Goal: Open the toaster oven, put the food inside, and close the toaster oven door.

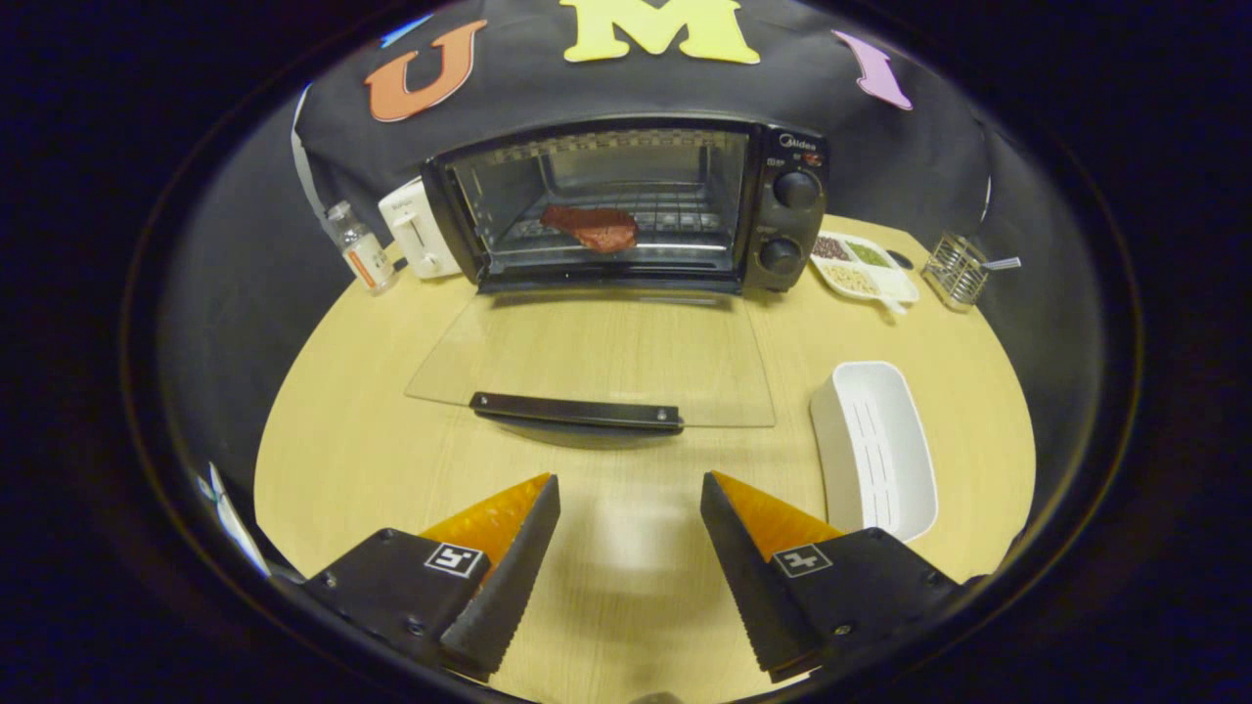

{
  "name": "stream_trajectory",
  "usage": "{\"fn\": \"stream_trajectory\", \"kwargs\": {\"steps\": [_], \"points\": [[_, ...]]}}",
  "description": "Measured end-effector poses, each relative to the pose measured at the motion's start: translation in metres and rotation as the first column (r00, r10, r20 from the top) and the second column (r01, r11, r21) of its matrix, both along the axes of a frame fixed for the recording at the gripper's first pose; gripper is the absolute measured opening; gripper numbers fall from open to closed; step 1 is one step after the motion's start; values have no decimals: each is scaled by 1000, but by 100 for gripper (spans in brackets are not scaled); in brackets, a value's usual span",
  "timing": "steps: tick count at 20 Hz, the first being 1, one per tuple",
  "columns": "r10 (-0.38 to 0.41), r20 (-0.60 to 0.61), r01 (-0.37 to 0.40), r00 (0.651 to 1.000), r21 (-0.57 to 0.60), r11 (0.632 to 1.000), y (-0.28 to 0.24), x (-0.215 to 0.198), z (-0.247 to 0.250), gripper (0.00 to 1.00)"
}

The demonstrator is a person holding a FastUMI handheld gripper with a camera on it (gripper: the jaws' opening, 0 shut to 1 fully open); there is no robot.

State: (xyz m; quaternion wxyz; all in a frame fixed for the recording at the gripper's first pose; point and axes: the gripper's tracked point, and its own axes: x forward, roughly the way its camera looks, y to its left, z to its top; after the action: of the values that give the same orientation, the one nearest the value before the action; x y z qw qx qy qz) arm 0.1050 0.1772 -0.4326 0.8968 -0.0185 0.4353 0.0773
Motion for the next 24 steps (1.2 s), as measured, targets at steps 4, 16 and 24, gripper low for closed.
{"fn": "stream_trajectory", "kwargs": {"steps": [4, 16, 24], "points": [[-1, -32, 1, 999, 3, 1000, 11, 5, -17, 93], [-2, -49, 0, 999, -45, 999, 32, 44, -43, 93], [6, -21, -7, 1000, -16, 1000, 41, 58, -18, 93]]}}
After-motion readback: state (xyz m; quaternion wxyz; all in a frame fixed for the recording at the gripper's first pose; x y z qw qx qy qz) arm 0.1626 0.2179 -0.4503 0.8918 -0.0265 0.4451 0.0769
